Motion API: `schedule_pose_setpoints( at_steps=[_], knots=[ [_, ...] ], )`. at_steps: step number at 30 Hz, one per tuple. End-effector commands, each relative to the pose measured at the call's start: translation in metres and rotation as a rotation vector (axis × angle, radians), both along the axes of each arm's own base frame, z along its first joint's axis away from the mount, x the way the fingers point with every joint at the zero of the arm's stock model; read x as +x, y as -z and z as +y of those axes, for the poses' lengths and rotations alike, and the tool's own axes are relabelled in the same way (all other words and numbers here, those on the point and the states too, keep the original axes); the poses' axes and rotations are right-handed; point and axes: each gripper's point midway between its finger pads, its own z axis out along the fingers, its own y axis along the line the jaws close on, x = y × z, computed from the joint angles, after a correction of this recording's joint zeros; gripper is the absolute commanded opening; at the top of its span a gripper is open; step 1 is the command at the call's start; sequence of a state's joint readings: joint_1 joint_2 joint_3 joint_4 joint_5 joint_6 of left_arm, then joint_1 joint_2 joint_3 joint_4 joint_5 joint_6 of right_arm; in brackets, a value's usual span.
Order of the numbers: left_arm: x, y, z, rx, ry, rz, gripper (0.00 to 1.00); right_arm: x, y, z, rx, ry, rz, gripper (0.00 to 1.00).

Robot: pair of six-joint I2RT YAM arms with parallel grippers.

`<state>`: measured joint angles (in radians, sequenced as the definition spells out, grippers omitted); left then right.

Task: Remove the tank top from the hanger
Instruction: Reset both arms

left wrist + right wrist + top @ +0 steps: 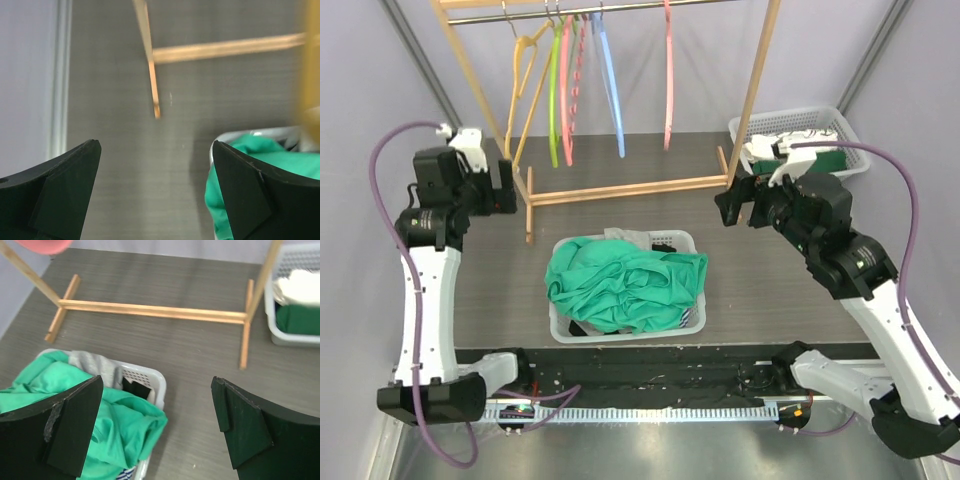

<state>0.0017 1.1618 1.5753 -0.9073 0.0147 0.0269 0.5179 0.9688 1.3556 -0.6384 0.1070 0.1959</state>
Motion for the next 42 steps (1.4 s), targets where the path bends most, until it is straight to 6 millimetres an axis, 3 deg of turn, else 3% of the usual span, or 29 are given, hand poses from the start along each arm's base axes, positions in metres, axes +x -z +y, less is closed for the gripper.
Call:
schedule_pose_setpoints(
  at_steps=[1,4,5,7,9,15,19,24,31,36,42],
  knots=[
    [-0.013,0.025,0.000,-0.154,0.014,-0.068,1.00,-0.010,-0.012,-0.041,0.045,0.193,-0.073,1.00],
    [-0.019,0.039,0.009,-0.164,-0.023,-0.067,1.00,-0.006,0.016,-0.046,0.023,0.241,-0.021,1.00],
    [-0.018,0.050,0.010,-0.169,-0.033,-0.051,1.00,0.000,0.039,-0.046,0.000,0.261,0.028,1.00],
    [-0.016,0.060,0.015,-0.173,-0.060,-0.030,1.00,0.009,0.060,-0.043,0.018,0.300,0.066,1.00],
    [-0.013,0.084,0.017,-0.198,-0.084,0.038,1.00,0.021,0.091,-0.050,-0.028,0.381,0.118,1.00],
    [-0.006,0.156,0.024,-0.233,-0.138,0.269,1.00,0.036,0.135,-0.074,-0.135,0.579,0.190,1.00],
    [-0.010,0.175,0.014,-0.277,-0.109,0.331,0.99,0.035,0.153,-0.078,-0.170,0.610,0.225,1.00],
    [-0.006,0.171,0.007,-0.304,-0.077,0.274,1.00,0.032,0.159,-0.084,-0.181,0.646,0.242,1.00],
    [0.013,0.139,0.012,-0.356,-0.144,0.162,1.00,0.038,0.133,-0.090,-0.174,0.688,0.182,1.00],
    [0.009,0.160,0.016,-0.333,-0.160,0.115,1.00,0.050,0.126,-0.088,-0.118,0.702,0.098,1.00],
    [0.006,0.177,0.024,-0.291,-0.195,0.067,1.00,0.061,0.135,-0.087,-0.097,0.714,0.030,1.00]
  ],
)
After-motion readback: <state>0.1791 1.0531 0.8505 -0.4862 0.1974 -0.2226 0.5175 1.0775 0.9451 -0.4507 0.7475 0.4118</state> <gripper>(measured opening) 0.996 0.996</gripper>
